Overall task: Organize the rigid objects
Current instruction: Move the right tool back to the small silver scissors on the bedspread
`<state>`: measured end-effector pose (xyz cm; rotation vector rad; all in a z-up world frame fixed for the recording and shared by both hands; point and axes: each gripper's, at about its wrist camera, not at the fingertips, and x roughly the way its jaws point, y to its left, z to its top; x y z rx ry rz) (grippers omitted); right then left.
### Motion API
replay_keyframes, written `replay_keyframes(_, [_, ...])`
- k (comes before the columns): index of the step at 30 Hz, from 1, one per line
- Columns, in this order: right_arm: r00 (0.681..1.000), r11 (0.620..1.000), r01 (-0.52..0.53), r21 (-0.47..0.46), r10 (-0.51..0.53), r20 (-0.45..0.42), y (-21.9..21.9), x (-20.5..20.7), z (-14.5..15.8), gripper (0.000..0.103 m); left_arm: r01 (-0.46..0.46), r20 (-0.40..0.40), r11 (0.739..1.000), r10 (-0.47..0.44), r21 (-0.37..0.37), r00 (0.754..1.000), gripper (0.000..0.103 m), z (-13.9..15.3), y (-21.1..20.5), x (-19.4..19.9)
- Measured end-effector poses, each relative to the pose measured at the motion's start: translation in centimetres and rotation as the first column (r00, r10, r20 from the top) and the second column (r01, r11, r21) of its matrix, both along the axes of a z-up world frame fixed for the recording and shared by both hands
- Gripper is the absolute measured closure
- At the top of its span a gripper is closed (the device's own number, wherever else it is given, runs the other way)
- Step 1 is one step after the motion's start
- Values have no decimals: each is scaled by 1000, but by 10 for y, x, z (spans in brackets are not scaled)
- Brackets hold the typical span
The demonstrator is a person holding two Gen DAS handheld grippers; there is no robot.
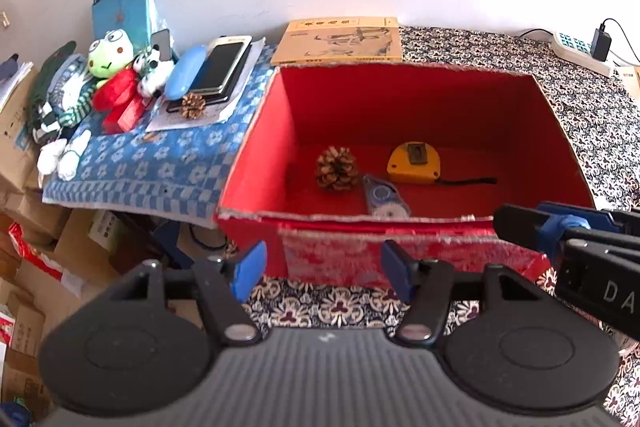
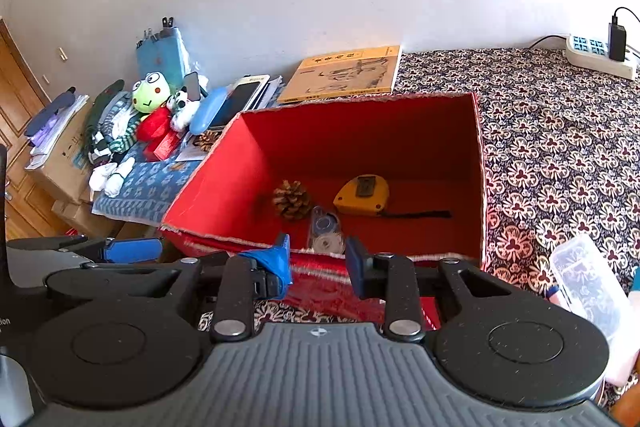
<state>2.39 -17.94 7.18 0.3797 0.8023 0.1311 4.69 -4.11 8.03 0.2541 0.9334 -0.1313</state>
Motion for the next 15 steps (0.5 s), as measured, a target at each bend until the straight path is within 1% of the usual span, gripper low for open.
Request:
replay_keyframes(8, [999,999,-39,35,40,-23,0,-15,-6,90,-40,-16,999,41,18,999,40,-6,0,-19])
replay_keyframes(15, [995,995,-77,63,81,-63,1,-23,-17,90,-64,-41,997,65,31,997,40,-17,-1,-30])
